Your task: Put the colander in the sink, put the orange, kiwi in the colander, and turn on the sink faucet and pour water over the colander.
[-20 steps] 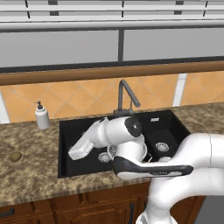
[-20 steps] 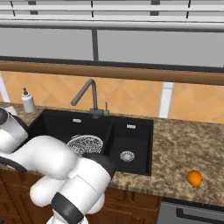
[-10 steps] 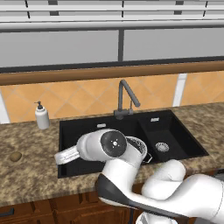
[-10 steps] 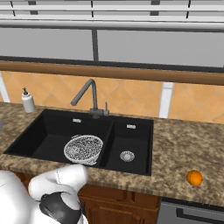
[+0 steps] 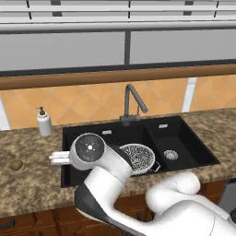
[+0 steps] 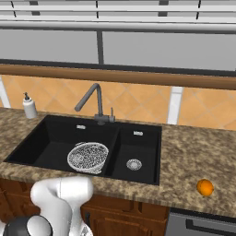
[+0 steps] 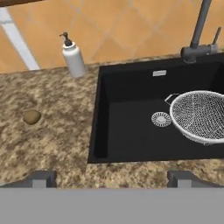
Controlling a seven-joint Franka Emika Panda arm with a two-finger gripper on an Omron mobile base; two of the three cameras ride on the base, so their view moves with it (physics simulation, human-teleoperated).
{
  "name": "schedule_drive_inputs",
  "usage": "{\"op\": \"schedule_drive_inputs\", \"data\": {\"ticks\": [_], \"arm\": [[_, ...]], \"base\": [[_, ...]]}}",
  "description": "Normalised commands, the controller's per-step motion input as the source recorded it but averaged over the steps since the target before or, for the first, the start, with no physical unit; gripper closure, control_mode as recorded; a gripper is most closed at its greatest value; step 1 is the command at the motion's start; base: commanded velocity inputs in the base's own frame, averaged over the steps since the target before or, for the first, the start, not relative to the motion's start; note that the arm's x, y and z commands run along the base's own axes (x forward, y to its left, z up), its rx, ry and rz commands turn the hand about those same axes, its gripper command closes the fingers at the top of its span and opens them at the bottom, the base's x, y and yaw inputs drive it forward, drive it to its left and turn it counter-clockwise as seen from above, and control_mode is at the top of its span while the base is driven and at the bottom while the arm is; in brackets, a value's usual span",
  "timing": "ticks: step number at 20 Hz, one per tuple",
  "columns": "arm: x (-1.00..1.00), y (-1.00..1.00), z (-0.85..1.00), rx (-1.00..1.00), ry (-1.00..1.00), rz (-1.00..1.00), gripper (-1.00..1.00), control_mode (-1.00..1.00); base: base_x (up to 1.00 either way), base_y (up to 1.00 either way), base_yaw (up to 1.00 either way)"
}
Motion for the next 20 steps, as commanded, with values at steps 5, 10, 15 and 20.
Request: {"op": "schedule_drive_inputs", "data": {"ticks": [5,10,15,20], "arm": [[0.47,0.41,-0.15,0.02,0.26,0.01,-1.00,-1.00],[0.41,0.51,-0.38,0.05,0.01,0.01,-1.00,-1.00],[0.30,0.51,-0.24,0.05,0.09,0.01,-1.00,-1.00],[0.20,0.36,-0.30,0.09,0.10,0.06,-1.00,-1.00]], "base": [[0.00,0.00,0.00],[0.00,0.00,0.00],[0.00,0.00,0.00],[0.00,0.00,0.00]]}}
